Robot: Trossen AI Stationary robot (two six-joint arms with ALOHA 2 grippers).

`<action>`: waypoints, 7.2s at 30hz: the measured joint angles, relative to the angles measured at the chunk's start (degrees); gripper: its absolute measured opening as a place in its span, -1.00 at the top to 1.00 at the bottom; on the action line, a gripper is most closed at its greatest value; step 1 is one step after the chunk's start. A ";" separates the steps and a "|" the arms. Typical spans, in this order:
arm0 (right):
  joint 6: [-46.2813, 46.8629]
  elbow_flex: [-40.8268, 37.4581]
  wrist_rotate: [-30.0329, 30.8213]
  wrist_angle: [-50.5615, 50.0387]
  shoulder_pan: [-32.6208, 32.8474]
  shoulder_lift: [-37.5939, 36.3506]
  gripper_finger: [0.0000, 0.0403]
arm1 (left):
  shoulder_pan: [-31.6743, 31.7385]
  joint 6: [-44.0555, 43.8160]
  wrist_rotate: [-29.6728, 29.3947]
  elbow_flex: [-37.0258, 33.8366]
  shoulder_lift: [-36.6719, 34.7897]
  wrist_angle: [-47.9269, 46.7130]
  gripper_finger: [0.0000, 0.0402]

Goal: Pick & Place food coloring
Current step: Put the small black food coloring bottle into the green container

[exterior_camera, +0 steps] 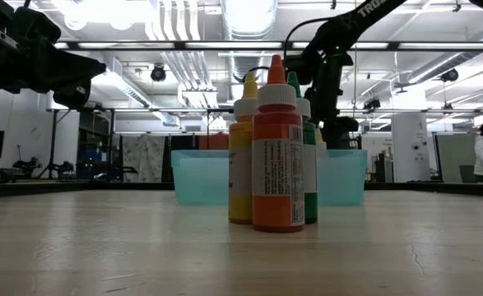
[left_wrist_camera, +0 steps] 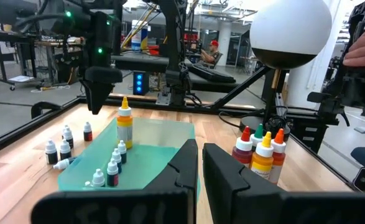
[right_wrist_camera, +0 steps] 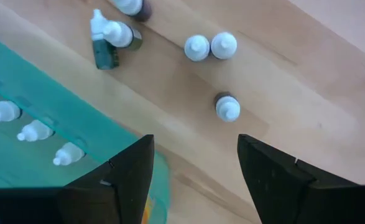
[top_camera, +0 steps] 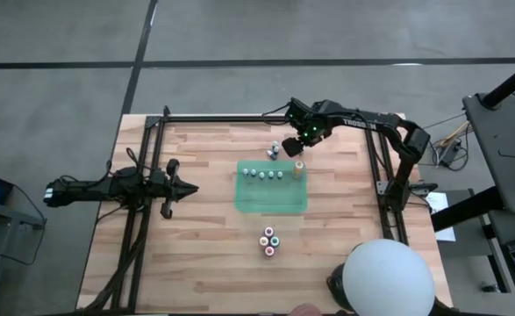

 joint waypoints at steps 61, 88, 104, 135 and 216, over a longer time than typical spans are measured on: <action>-2.17 2.85 3.33 -0.55 -1.70 10.32 0.11 | 0.00 0.01 0.01 0.00 0.00 0.00 1.00; -2.65 2.78 4.43 -0.75 -1.68 9.05 0.72 | -0.02 0.01 0.00 0.00 0.00 0.02 1.00; -4.39 3.14 4.34 -4.13 0.21 -2.43 0.73 | -0.04 0.01 0.00 0.00 0.00 0.00 1.00; -25.26 25.23 4.04 -22.78 13.18 1.96 0.73 | 0.00 0.01 0.00 0.00 -0.02 0.02 1.00; -41.34 9.01 2.76 -5.76 16.72 10.71 0.73 | -0.07 0.01 0.01 0.00 0.00 0.01 1.00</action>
